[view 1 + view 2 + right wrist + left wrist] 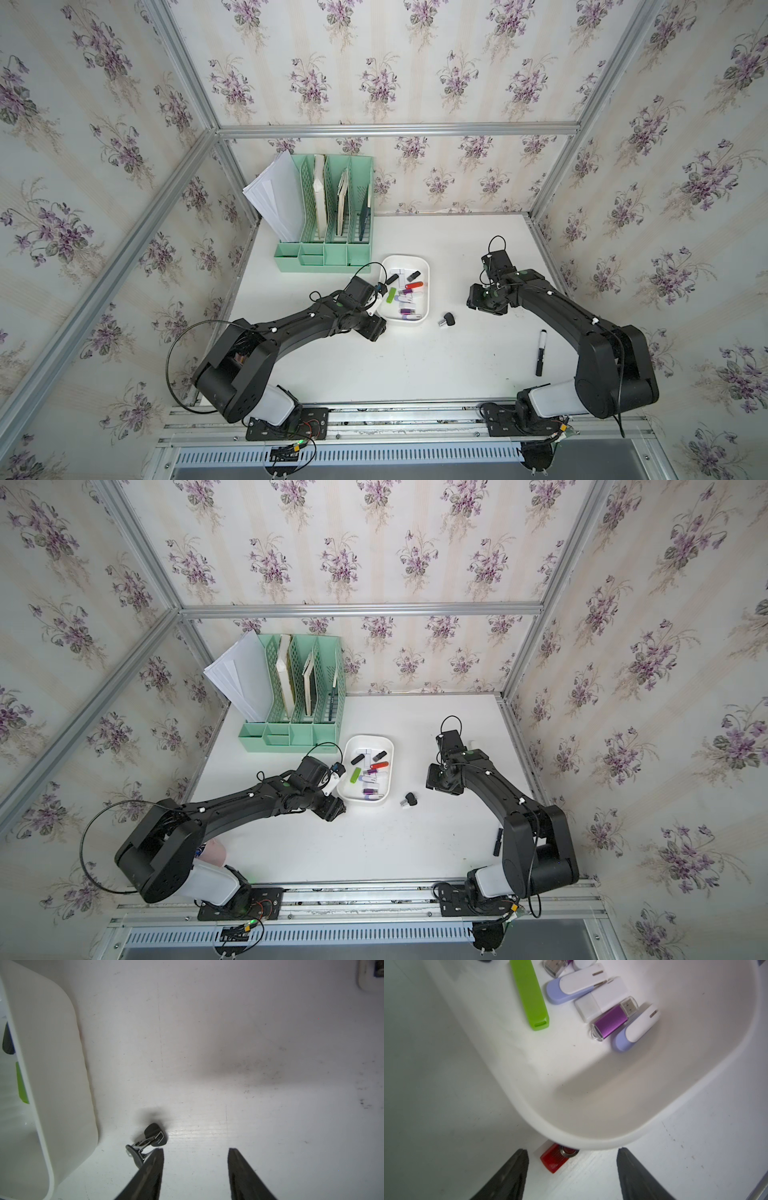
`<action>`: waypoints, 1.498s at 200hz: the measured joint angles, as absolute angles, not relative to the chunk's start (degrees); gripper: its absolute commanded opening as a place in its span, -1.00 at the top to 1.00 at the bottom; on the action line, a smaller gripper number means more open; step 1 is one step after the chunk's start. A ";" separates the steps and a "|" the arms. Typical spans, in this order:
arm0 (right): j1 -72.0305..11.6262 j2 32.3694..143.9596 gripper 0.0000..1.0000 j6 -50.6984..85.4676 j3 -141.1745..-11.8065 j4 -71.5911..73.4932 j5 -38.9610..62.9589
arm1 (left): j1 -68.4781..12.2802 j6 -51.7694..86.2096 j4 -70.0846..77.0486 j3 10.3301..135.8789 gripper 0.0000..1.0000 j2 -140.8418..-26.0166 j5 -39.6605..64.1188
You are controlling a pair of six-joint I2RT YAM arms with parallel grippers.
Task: Put the usb flash drive into the storage box
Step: Pick up the USB flash from the center of the board.
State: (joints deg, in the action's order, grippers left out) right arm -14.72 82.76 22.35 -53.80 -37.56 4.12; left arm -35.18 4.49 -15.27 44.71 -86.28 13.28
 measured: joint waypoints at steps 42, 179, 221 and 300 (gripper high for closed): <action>-14.72 82.54 -0.10 22.35 -54.02 -37.95 3.90 | -34.89 4.69 -12.62 44.73 -0.44 -88.77 13.26; -14.72 81.19 -0.10 22.35 -53.49 -37.93 3.95 | -36.64 9.43 -12.84 42.11 -0.25 -88.18 14.55; -14.72 81.03 -0.10 22.50 -52.60 -37.87 4.14 | -38.09 10.52 -14.81 42.02 -0.18 -87.81 13.61; -14.72 80.49 -0.10 22.50 -52.60 -37.82 4.14 | -41.60 11.09 -16.93 45.52 -0.12 -91.18 4.58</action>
